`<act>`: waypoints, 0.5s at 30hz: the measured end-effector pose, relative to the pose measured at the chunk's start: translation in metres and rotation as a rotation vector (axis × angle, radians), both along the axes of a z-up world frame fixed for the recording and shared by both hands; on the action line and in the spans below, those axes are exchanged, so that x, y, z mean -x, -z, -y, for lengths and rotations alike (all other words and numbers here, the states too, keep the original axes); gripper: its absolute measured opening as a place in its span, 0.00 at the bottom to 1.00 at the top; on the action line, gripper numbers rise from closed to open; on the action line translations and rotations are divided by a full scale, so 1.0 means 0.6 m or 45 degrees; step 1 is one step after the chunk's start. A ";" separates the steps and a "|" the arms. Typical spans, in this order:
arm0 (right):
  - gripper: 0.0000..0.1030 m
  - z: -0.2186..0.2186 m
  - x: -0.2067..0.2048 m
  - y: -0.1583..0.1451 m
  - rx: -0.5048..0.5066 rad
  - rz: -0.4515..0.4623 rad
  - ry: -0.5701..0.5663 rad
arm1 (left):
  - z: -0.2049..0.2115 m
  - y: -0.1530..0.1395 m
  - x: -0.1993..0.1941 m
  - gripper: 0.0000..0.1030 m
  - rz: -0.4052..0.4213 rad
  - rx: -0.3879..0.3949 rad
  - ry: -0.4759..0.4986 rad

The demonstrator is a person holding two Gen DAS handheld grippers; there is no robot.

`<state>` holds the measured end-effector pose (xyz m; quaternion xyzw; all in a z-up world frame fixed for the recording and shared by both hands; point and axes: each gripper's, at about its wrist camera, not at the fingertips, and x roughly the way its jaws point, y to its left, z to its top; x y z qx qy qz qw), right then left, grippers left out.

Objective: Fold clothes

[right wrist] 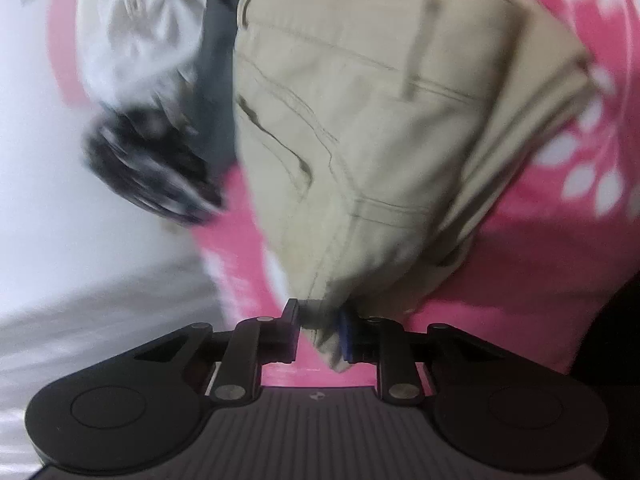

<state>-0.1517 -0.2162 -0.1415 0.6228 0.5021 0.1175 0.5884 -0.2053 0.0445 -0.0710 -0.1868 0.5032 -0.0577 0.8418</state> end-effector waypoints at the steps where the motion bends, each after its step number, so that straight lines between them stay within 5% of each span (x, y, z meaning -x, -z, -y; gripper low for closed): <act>1: 0.22 0.002 0.003 0.003 -0.020 0.020 0.016 | 0.002 0.003 -0.004 0.55 -0.013 -0.032 -0.007; 15: 0.22 -0.004 -0.011 0.005 0.040 0.098 -0.041 | 0.026 0.011 -0.034 0.54 0.073 -0.112 0.007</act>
